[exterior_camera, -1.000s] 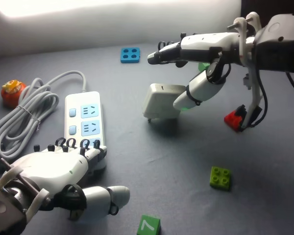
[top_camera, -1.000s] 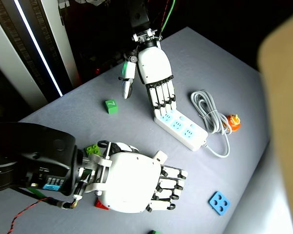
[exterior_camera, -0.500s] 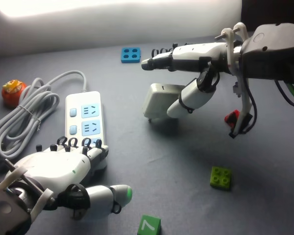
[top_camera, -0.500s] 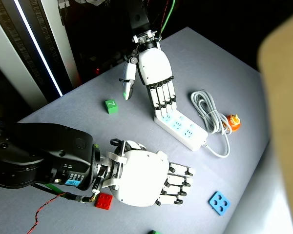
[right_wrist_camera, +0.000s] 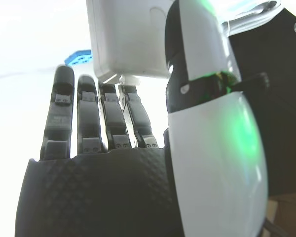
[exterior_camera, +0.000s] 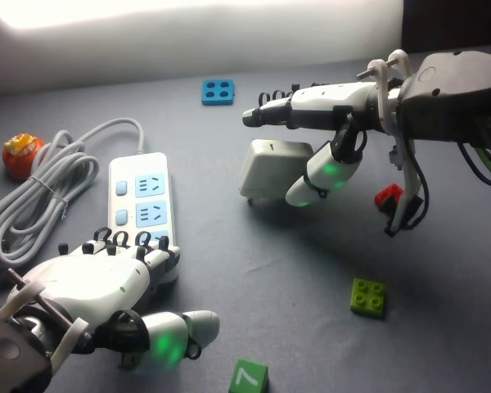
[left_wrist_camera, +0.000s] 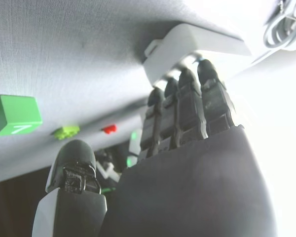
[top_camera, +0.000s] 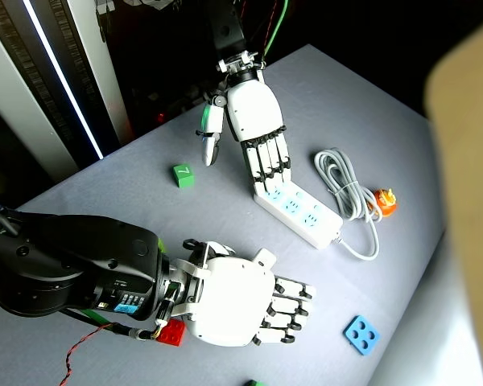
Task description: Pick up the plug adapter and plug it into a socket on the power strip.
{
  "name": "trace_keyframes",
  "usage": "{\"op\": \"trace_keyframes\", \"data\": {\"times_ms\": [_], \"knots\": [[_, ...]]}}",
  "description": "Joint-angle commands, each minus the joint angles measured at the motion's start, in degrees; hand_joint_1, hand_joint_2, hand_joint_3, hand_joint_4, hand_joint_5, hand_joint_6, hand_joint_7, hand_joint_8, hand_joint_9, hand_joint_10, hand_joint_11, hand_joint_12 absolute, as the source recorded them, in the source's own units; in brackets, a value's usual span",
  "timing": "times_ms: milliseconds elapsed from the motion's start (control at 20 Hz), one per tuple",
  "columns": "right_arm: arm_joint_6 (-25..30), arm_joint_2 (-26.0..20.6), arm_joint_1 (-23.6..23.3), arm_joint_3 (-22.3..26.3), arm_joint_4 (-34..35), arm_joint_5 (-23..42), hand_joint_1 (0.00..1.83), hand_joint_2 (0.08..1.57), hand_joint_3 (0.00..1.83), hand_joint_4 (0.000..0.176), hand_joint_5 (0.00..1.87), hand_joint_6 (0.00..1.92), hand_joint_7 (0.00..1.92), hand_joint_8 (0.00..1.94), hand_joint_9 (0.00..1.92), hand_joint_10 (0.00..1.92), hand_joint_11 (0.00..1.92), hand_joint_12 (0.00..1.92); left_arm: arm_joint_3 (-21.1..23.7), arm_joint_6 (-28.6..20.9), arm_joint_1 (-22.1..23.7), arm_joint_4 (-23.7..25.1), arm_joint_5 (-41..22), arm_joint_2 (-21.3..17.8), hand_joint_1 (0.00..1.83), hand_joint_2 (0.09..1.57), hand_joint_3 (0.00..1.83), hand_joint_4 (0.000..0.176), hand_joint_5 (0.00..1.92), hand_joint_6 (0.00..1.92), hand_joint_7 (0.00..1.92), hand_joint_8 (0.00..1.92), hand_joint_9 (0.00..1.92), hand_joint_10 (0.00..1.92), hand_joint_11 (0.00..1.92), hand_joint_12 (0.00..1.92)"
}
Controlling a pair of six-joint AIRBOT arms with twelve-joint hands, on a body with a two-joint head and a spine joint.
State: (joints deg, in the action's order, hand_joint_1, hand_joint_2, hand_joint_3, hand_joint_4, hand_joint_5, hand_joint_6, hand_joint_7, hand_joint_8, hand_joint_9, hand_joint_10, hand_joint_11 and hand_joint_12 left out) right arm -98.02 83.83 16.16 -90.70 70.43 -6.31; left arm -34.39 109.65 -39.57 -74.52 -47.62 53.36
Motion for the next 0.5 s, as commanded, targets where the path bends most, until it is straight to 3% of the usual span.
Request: {"op": "trace_keyframes", "data": {"times_ms": [0, 50, 450], "knots": [[0.0, 0.0, -0.3, -0.2, 0.8, 2.2, 1.21, 0.95, 0.00, 0.000, 0.09, 0.00, 0.05, 0.00, 0.07, 0.01, 0.00, 0.38, -0.2, 0.0, -0.2, 0.4, -1.4, 0.4, 0.00, 1.26, 0.00, 0.000, 0.13, 0.00, 0.15, 0.00, 0.12, 0.00, 0.00, 0.28], [0.0, 0.0, -0.3, -0.2, 0.8, 2.2, 1.22, 0.94, 0.00, 0.000, 0.11, 0.01, 0.07, 0.01, 0.08, 0.01, 0.00, 0.44, -0.2, 0.0, -0.2, 0.3, -1.4, 0.4, 0.00, 1.26, 0.00, 0.000, 0.11, 0.00, 0.12, 0.00, 0.09, 0.00, 0.00, 0.21], [-0.4, 0.7, -0.6, -0.2, 0.8, 2.4, 1.25, 0.95, 0.00, 0.000, 0.12, 0.00, 0.09, 0.00, 0.08, 0.01, 0.00, 0.43, 0.2, -0.3, 0.0, -1.0, -1.0, 0.6, 0.00, 1.25, 0.00, 0.000, 0.12, 0.00, 0.15, 0.00, 0.13, 0.01, 0.00, 0.28]]}}
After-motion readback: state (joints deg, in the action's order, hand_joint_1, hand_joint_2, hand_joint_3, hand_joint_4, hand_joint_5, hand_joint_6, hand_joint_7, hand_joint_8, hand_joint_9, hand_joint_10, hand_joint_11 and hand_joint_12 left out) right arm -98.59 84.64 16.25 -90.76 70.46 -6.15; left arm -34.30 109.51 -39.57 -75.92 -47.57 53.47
